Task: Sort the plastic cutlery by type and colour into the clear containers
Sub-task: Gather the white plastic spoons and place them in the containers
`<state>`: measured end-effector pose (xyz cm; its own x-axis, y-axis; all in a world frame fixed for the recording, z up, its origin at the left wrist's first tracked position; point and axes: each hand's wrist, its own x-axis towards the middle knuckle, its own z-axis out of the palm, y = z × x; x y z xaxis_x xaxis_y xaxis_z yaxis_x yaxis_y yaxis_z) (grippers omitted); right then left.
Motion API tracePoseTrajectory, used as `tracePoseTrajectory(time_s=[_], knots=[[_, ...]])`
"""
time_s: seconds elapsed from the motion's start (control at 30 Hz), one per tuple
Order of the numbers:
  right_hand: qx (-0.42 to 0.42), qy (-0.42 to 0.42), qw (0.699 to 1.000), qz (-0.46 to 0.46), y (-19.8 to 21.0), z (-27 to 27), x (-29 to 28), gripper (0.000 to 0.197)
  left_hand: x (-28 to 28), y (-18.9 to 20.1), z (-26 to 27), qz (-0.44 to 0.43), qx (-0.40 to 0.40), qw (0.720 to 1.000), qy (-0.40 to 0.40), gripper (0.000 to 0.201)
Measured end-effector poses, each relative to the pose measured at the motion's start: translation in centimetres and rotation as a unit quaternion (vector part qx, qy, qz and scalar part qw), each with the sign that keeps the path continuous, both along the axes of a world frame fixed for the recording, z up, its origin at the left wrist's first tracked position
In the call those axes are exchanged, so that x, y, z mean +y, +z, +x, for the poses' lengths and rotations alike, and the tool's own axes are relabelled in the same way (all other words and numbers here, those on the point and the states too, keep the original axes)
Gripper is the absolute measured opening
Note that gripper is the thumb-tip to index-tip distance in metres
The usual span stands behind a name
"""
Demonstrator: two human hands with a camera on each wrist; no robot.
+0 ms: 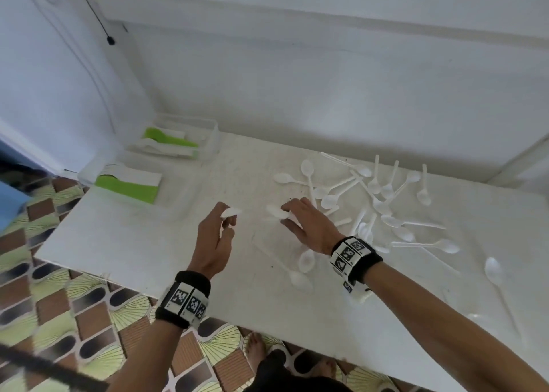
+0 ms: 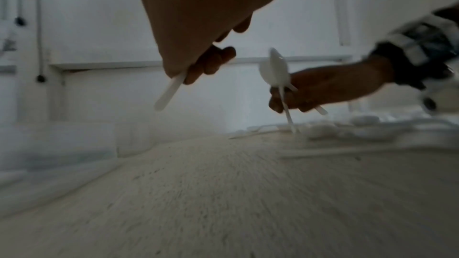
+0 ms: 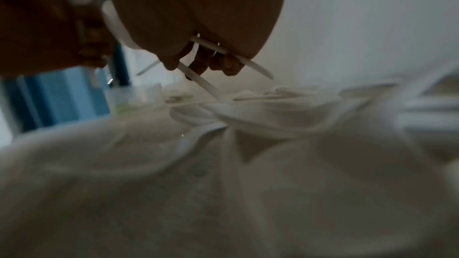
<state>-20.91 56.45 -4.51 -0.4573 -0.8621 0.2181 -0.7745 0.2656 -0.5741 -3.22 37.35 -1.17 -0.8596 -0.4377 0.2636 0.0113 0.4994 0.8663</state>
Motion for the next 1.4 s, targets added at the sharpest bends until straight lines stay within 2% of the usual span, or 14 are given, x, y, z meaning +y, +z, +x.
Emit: tracePoseTrajectory(time_s=[0.1,0.17,0.3,0.37,0.53,0.7,0.8,0.9,0.97,1.03,1.13,1.23,1.3,1.4], knots=[[-0.15,-0.112,0.981,-0.055,0.9,0.0,-0.2,0.019,1.4,-0.3,0.4,-0.123,-0.023,0.989,-0.081,0.02],[-0.228,-0.159,0.957,-0.083,2.0,-0.3,-0.3,0.009,2.7,-1.0,-0.5,-0.218,-0.068,0.959,-0.169,0.018],[-0.294,-0.222,0.928,-0.059,3.7,-0.8,0.4,0.014,4.3,-3.5,-2.5,-0.331,-0.154,0.884,-0.29,0.024],[-0.303,-0.231,0.924,-0.04,4.0,-0.8,1.1,0.012,4.6,-4.5,-2.8,-0.355,-0.175,0.861,-0.319,0.025],[-0.29,-0.244,0.925,0.027,3.2,-0.6,2.9,0.019,4.1,-4.5,-3.5,-0.386,-0.151,0.844,-0.342,0.014],[-0.191,-0.147,0.963,0.122,1.9,-1.0,4.9,0.016,3.6,-3.6,-3.2,-0.399,-0.19,0.834,-0.33,0.014],[-0.111,-0.075,0.973,0.185,1.7,-1.4,5.8,0.037,2.2,-2.1,-3.2,-0.402,-0.245,0.826,-0.309,0.014],[-0.032,-0.039,0.973,0.223,1.3,-1.5,5.8,0.043,0.6,-0.8,-3.4,-0.41,-0.226,0.831,-0.301,0.01],[0.008,-0.05,0.973,0.227,1.0,-1.5,5.4,0.04,-0.1,-0.1,-3.3,-0.382,-0.203,0.851,-0.298,0.006],[0.029,-0.067,0.972,0.224,0.7,-1.3,4.9,0.042,-0.4,0.3,-3.4,-0.333,-0.198,0.881,-0.272,0.017],[0.011,-0.109,0.974,0.198,0.8,-1.1,4.4,0.045,0.2,-0.2,-4.3,-0.264,-0.19,0.925,-0.195,0.035],[0.0,-0.141,0.963,0.229,0.7,-1.3,4.4,0.045,1.1,-1.8,-6.2,-0.14,-0.199,0.968,-0.065,0.042],[0.003,-0.135,0.961,0.243,0.7,-1.4,4.5,0.041,1.6,-2.5,-7.5,-0.066,-0.235,0.97,0.016,0.043],[-0.021,-0.135,0.97,0.201,1.1,-1.7,4.8,0.034,2.3,-3.2,-9.3,-0.013,-0.292,0.956,0.041,0.031]])
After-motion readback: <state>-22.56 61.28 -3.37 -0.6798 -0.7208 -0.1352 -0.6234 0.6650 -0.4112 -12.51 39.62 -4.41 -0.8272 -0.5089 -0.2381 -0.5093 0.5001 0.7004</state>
